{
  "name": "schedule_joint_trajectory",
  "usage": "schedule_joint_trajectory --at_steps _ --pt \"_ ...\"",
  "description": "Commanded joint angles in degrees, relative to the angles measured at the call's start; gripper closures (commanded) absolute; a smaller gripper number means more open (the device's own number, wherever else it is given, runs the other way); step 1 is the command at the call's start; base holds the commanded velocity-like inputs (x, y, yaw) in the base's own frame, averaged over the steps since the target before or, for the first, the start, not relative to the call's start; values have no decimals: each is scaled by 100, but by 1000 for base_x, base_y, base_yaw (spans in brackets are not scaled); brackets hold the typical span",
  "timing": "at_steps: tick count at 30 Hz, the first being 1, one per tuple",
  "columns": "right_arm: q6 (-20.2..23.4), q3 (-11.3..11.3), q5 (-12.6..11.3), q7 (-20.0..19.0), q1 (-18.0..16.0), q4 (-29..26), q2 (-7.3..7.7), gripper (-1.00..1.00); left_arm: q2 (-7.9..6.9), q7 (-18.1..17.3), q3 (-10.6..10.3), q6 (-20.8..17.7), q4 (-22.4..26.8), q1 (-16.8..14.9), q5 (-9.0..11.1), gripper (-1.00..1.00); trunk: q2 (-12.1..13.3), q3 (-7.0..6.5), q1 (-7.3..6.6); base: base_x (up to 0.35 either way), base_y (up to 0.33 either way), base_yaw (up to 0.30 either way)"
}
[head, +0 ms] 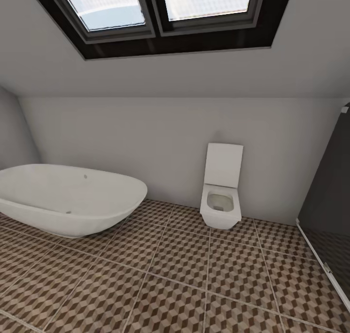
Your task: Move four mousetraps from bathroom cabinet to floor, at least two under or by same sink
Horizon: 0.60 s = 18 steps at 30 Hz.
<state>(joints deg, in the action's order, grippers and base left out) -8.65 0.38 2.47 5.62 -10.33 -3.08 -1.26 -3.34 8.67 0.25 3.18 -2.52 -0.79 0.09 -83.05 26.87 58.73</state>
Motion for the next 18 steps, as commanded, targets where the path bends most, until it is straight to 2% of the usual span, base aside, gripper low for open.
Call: schedule_joint_trajectory --at_steps 1,18 --pt "-13 4 26 27 -4 10 1 -100 0 12 2 33 -20 -8 0 -100 -3 6 0 0 0 0" --pt "-14 -1 16 16 -4 3 -22 -100 1 12 2 33 -20 -8 0 -100 -3 6 0 0 0 0"
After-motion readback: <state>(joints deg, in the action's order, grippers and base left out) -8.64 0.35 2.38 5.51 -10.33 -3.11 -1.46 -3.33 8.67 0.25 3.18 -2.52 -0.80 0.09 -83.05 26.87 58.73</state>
